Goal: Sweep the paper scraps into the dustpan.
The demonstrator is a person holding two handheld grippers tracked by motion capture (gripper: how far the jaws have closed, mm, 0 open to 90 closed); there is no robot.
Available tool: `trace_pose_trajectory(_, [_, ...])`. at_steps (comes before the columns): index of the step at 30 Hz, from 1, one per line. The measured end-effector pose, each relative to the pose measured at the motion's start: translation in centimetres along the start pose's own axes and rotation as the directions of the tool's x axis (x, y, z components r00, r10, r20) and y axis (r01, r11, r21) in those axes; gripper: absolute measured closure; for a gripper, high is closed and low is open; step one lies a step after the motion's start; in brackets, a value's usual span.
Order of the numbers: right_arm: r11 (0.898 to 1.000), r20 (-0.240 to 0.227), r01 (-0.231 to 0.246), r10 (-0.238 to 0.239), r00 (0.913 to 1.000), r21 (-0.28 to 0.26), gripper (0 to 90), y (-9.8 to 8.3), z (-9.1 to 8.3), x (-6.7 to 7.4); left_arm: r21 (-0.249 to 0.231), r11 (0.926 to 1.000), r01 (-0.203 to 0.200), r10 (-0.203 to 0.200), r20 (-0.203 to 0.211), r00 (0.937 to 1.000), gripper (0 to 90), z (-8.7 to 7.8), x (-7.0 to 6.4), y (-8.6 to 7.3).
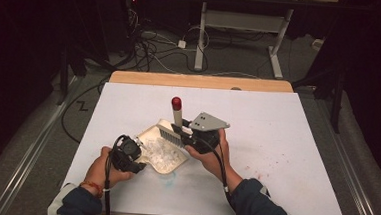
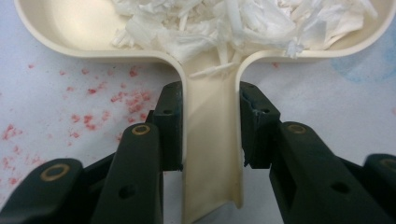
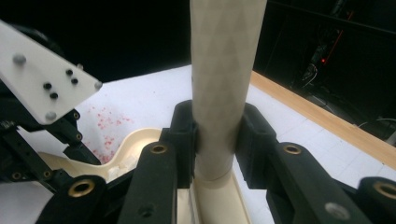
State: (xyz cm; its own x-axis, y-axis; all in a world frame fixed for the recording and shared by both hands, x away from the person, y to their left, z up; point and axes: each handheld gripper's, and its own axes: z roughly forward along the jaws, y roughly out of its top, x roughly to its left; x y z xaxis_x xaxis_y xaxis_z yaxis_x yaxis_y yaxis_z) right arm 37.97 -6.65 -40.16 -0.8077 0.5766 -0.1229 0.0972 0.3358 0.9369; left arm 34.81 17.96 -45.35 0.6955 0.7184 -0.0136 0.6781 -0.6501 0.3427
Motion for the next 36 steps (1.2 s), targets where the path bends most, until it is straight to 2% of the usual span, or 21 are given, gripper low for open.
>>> trace_pose_trajectory(5, [1.0,0.028,0.01,-0.01,0.9996,-0.009,71.4,0.1,-1.8,-0.9,-0.004,1.0,0.007,-0.007,-0.001,1.0,63.5,0.0,0.1,-0.1])
trace_pose_trajectory(13, [1.0,0.05,-0.01,0.011,0.9987,-0.019,71.3,-0.2,-4.8,-2.6,-0.004,0.9998,0.021,-0.021,-0.003,0.9998,63.5,0.0,0.0,0.0])
trace_pose_trajectory(27, [0.999,0.077,-0.041,0.044,0.9961,-0.036,71.4,-0.4,-11.8,-5.8,-0.014,0.9992,0.037,-0.037,0.003,0.9993,63.5,0.0,0.1,-0.2])
trace_pose_trajectory(36, [0.999,0.087,-0.053,0.053,0.9948,-0.002,71.4,-1.6,-15.9,-6.9,-0.024,0.9978,0.062,-0.061,0.008,0.9981,63.5,0.0,0.2,-0.4])
